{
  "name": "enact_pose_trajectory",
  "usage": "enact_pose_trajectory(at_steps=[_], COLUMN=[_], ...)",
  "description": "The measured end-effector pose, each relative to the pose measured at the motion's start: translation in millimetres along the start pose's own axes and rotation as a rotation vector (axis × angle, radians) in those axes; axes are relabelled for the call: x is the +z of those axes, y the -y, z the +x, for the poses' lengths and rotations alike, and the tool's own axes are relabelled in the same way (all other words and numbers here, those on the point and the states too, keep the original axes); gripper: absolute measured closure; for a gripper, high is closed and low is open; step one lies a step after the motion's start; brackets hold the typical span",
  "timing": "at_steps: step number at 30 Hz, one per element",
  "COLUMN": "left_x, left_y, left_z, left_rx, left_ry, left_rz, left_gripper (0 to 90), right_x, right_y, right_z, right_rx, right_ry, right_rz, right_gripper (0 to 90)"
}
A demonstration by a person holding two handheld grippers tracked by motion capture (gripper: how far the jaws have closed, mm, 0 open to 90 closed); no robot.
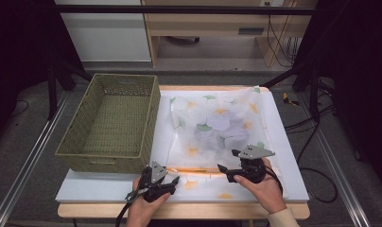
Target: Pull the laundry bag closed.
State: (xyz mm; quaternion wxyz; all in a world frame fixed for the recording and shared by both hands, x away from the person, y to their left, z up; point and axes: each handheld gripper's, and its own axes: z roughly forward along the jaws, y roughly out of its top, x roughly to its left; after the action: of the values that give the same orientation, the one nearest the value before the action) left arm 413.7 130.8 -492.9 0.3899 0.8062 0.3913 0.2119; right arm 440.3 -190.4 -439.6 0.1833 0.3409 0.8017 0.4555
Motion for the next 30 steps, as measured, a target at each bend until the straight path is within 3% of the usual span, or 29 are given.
enact_pose_trajectory(at_steps=[7, 30], left_x=[1.7, -2.9], left_y=[0.9, 4.7], left_z=[2.1, 5.6], left_rx=[-0.012, -0.006], left_ry=[0.007, 0.006], left_rz=[-0.011, -0.028], left_gripper=[34.3, 61.6], right_x=[0.3, 0.7], right_y=[-0.1, 0.5], right_z=[0.6, 0.1], right_rx=[0.000, 0.004], right_ry=[-0.003, -0.007], right_rz=[0.003, 0.006], right_gripper=[22.3, 22.5])
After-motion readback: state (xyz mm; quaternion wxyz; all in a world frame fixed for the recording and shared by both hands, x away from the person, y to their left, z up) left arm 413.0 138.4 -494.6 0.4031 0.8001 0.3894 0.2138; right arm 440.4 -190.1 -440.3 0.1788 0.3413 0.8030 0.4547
